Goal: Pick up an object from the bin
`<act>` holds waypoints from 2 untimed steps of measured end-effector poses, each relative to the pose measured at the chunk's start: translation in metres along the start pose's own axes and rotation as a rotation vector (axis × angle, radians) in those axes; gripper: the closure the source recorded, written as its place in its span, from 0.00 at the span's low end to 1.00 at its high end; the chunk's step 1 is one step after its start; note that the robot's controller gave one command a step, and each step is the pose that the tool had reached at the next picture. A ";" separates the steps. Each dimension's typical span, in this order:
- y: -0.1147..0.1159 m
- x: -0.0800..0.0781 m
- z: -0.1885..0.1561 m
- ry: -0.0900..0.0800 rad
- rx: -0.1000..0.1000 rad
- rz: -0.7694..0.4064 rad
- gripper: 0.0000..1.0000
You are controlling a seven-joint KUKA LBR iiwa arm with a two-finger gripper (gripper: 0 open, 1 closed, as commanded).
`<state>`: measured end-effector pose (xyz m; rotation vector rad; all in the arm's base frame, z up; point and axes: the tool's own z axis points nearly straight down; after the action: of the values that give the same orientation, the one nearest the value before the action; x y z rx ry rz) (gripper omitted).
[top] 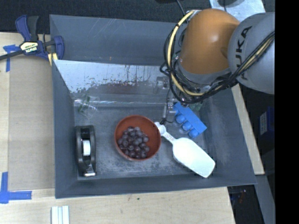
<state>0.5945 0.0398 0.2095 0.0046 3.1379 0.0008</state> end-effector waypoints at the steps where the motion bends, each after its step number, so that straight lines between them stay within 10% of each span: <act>1: 0.000 0.000 0.000 0.000 0.000 0.000 0.00; 2: 0.000 -0.005 0.004 -0.004 0.000 -0.038 0.00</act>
Offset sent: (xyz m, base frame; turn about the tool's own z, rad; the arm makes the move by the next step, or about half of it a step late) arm 0.0333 -0.0096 -0.0415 -0.2357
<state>0.5995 0.0393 0.2053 -0.0551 3.1339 0.0002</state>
